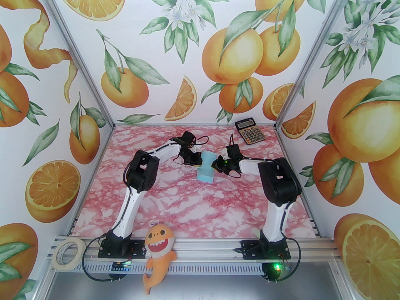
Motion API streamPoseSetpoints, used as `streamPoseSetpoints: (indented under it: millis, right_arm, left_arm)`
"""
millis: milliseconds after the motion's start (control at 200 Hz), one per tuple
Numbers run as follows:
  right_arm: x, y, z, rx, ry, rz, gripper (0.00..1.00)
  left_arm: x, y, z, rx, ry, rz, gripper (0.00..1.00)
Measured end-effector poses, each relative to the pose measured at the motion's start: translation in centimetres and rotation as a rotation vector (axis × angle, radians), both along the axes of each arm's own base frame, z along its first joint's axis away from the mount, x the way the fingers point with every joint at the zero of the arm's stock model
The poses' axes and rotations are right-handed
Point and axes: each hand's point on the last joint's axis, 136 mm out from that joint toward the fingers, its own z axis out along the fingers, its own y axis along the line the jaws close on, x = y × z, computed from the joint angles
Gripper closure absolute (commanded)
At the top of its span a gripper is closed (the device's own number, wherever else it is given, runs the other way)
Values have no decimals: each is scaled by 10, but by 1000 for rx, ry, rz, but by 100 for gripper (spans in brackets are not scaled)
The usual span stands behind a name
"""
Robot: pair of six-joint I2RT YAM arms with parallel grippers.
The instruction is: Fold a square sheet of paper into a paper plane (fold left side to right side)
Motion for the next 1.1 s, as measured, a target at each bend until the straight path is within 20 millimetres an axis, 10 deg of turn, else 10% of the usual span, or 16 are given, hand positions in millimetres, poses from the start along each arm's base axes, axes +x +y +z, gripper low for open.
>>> streamPoseSetpoints:
  millis: [640,1096]
  right_arm:
    - [0,0,0,-1,-1,2,100]
    - [0,0,0,-1,-2,2,100]
  left_arm:
    - [37,-21,38,-98,-95,18,91]
    - [51,-20,8,-62,-81,40,91]
